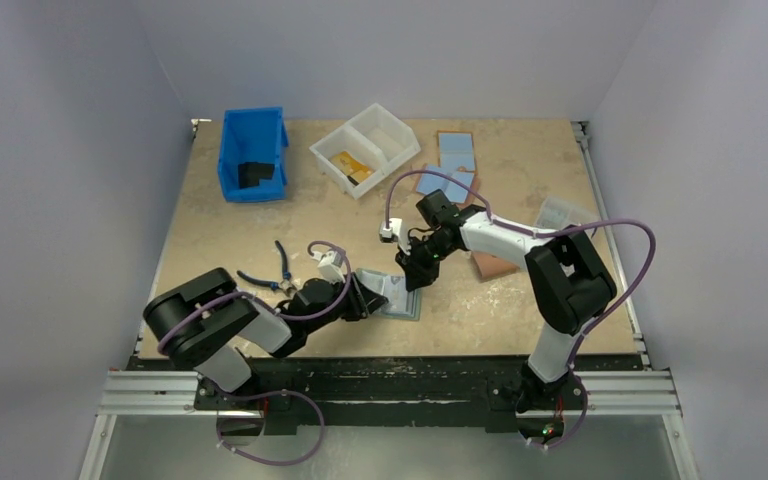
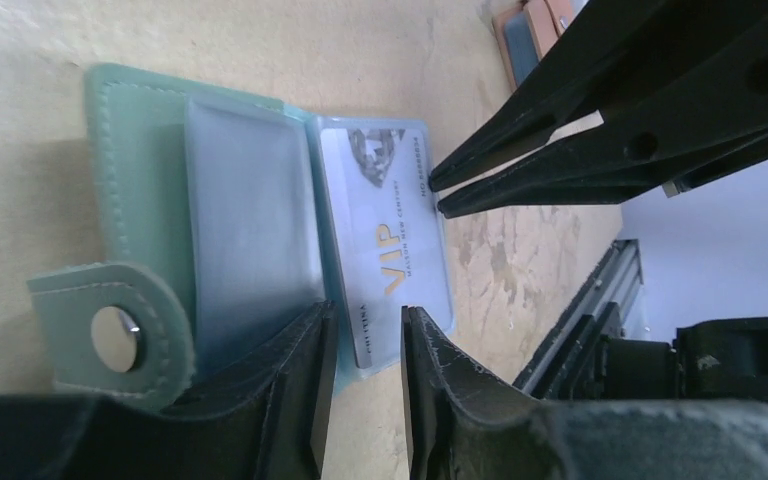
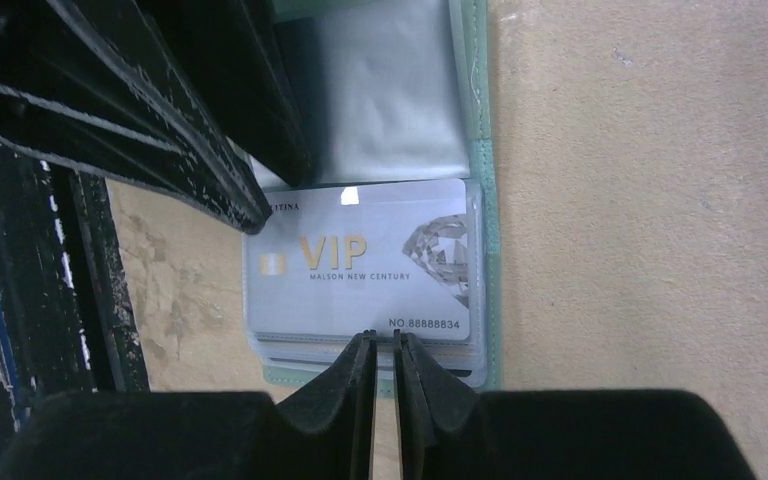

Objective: Take the credit cards out of the card holder
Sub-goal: Open the card holder at the center of the board.

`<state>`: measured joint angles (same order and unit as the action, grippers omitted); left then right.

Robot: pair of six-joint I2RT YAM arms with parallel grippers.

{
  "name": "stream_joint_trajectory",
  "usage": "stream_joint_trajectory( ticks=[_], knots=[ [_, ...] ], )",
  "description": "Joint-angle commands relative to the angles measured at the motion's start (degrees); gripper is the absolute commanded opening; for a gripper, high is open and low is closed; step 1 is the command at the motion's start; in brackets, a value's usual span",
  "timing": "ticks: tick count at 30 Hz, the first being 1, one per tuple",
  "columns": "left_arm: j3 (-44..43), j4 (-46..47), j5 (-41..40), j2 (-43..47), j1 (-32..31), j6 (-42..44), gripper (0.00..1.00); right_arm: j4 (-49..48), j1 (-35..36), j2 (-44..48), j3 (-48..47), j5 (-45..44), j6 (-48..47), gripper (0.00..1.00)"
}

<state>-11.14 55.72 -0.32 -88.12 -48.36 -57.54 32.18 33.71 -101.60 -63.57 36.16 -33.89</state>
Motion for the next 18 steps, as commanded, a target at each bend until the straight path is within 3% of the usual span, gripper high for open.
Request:
stream_joint_trajectory(
  ticks=[1, 9, 18],
  knots=[
    [0.00, 14.48, 4.92, -6.69, 0.98, -4.04, 0.33, 0.15, 0.21, -1.76, -0.79, -1.71, -0.75, 0.20],
    [1.24, 13.92, 2.19, -9.33, 1.68, -4.82, 0.40, -0.02, 0.21, -3.25, -1.42, -3.60, 0.73, 0.20],
    [-1.00, 9.81, 2.31, -8.94, 1.60, -5.60, 0.34, 0.25, 0.21, -2.66, -1.65, -2.84, 1.04, 0.20]
  ],
)
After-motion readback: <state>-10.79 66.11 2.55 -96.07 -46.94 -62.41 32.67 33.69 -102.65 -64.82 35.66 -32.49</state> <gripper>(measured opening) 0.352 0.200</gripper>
